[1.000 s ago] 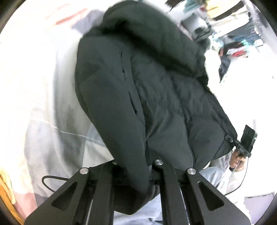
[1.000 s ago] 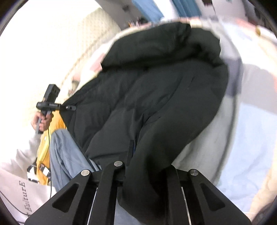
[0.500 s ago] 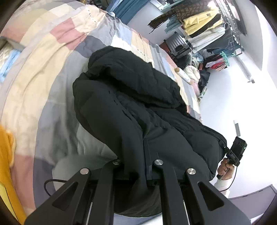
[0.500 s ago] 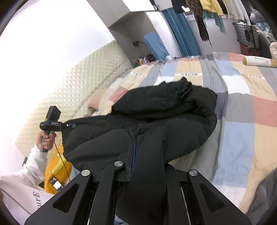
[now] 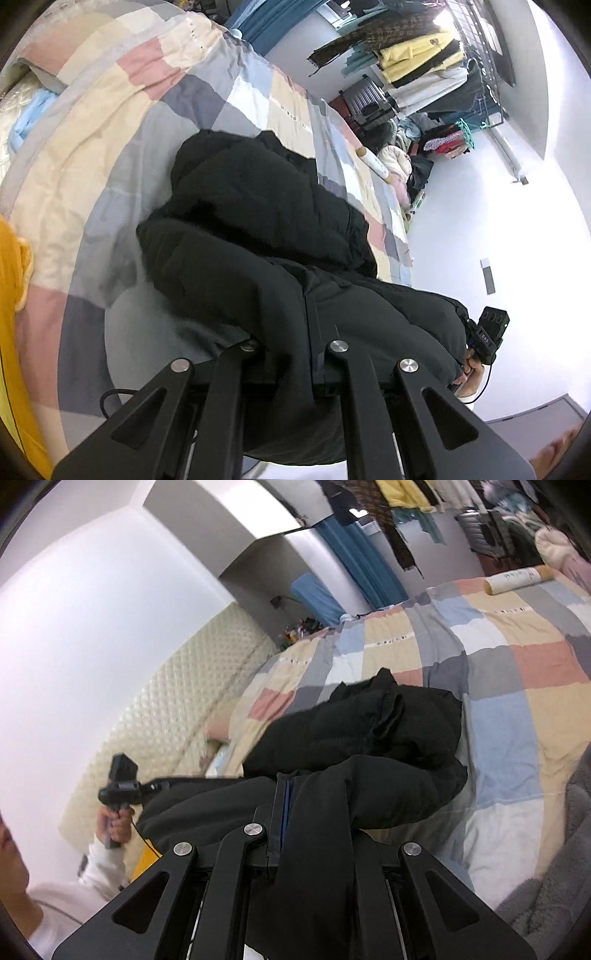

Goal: Fold large clothes

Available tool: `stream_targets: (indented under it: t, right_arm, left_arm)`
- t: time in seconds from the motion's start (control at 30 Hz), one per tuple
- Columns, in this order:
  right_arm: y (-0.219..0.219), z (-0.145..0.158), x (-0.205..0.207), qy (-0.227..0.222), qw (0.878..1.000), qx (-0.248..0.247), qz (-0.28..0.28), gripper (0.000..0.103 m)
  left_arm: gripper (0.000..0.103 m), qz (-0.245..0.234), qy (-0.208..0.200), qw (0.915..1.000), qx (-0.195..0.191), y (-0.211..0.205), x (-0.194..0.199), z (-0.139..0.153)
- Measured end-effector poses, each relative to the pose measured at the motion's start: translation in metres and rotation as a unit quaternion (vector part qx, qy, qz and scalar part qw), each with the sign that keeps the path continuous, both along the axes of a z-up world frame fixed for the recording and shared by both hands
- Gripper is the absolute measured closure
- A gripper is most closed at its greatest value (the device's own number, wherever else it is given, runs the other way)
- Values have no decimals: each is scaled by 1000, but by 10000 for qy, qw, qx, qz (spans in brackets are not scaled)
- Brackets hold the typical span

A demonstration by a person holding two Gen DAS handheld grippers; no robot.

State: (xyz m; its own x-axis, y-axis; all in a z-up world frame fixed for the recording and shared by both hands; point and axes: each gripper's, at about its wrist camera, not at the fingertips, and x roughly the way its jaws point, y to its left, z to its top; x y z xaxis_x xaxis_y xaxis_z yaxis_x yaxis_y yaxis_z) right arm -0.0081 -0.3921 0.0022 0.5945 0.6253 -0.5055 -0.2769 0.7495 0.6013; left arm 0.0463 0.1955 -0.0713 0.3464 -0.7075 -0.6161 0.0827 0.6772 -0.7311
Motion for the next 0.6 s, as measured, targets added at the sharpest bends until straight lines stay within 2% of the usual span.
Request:
stream_targets:
  t: [0.17,0.43,0.6]
  right_arm:
    - [-9,12,35,-101,9996,179,-199,97]
    - [-24,14,131,47,9968,464,-642,97]
    - [-32,-1,200,353,9931,555,-970,97]
  left_arm:
    - [95,99,-111,9999,59,0,38,17]
    - [94,445,-291,9981,319,-14,122,41]
    - [93,709,-286,9958,507,-23,178,32]
